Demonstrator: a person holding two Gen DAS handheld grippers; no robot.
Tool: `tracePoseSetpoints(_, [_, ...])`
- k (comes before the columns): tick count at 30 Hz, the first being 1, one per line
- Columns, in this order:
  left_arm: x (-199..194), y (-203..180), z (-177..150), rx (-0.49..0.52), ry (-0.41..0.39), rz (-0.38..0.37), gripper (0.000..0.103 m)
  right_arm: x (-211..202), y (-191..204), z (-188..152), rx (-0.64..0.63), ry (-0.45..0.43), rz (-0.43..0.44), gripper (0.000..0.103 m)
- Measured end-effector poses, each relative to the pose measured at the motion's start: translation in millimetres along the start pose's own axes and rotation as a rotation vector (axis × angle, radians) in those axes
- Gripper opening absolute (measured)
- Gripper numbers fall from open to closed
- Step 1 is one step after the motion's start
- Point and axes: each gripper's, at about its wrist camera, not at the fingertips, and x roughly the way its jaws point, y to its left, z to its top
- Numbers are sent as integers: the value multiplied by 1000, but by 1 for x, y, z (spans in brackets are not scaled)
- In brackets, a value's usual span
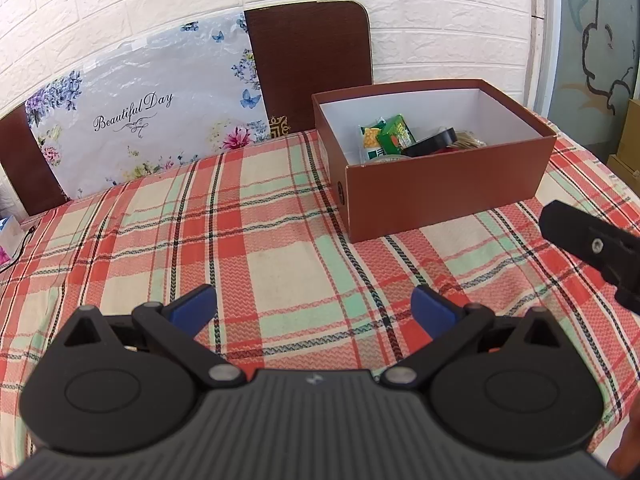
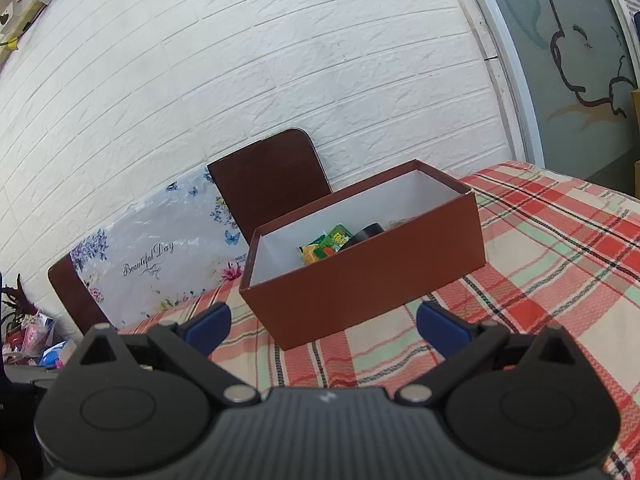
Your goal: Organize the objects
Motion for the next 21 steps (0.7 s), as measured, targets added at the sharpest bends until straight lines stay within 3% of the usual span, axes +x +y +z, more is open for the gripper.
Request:
tracePoseSetpoints(9, [1, 1, 0, -2, 1, 1, 103, 2, 1, -2, -5, 6, 1, 103])
tracePoseSetpoints(21, [-13, -2, 3, 33, -95, 49, 103, 3, 0, -3, 0, 12, -2, 103])
